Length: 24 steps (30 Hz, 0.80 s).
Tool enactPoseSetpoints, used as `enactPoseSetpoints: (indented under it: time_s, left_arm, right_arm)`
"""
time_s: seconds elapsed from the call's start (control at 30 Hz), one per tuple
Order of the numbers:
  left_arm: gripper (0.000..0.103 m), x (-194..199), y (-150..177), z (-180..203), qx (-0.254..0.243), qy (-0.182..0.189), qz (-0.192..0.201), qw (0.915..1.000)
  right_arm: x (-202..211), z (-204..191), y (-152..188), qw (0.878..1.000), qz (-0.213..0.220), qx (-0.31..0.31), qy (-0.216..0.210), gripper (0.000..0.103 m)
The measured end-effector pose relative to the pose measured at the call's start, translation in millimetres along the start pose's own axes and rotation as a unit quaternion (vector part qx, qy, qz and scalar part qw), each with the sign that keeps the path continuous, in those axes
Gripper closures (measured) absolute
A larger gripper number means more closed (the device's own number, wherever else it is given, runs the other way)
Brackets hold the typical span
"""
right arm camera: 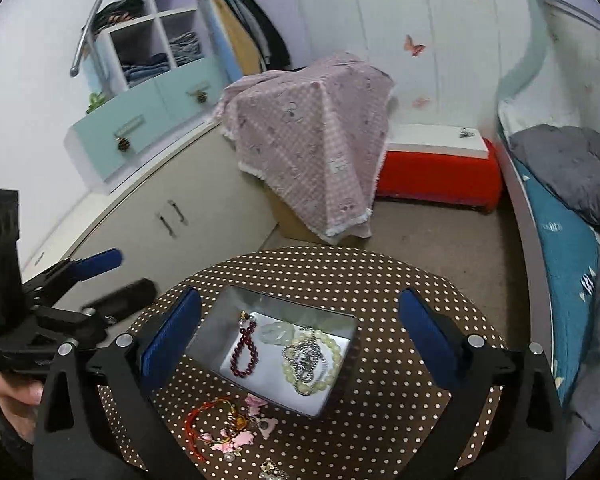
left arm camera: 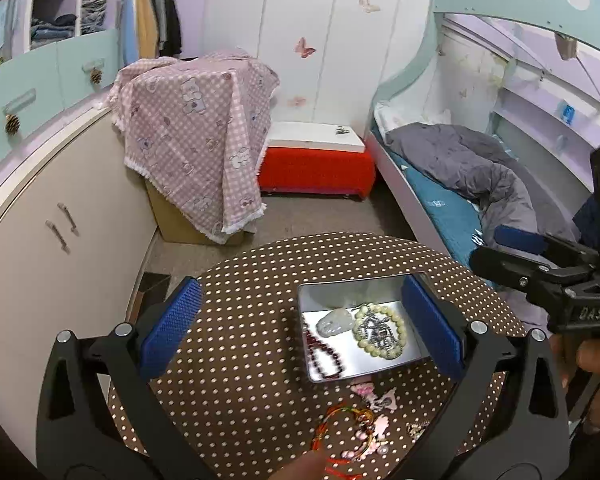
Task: Organize jewelry
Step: 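Lift both items over the grey box and release them inside, then grasp the red cord bracelet with the left tool while the right tool grasps the pearl charm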
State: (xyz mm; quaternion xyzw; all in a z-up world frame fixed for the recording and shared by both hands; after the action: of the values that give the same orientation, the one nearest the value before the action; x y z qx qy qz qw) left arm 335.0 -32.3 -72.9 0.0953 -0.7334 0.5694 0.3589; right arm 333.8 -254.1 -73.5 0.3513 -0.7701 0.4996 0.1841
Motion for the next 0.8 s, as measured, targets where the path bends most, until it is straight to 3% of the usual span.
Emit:
enactPoseSetpoints:
  time_s: [0.8]
  left_arm:
    - [0.005, 81.6, 26.4, -5.1, 0.01, -0.079, 0.071, 0.9943]
  right_arm:
    - [70.1, -18.7, 22.9, 0.996, 0.082, 0.004, 0.016, 0.008]
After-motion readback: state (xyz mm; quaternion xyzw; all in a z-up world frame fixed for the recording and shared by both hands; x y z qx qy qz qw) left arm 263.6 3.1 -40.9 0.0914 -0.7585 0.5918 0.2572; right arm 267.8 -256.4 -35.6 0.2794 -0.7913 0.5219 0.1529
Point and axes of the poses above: each gripper's, at about its wrist camera, not at the fingertips, and x roughly against the way its jaws point, z to its right, y to its underside, the point moved 1 cm from there along -x, roughly the way its jaws point, and after that the axes turned 15 degrees about -x, right-handed, at the moved point
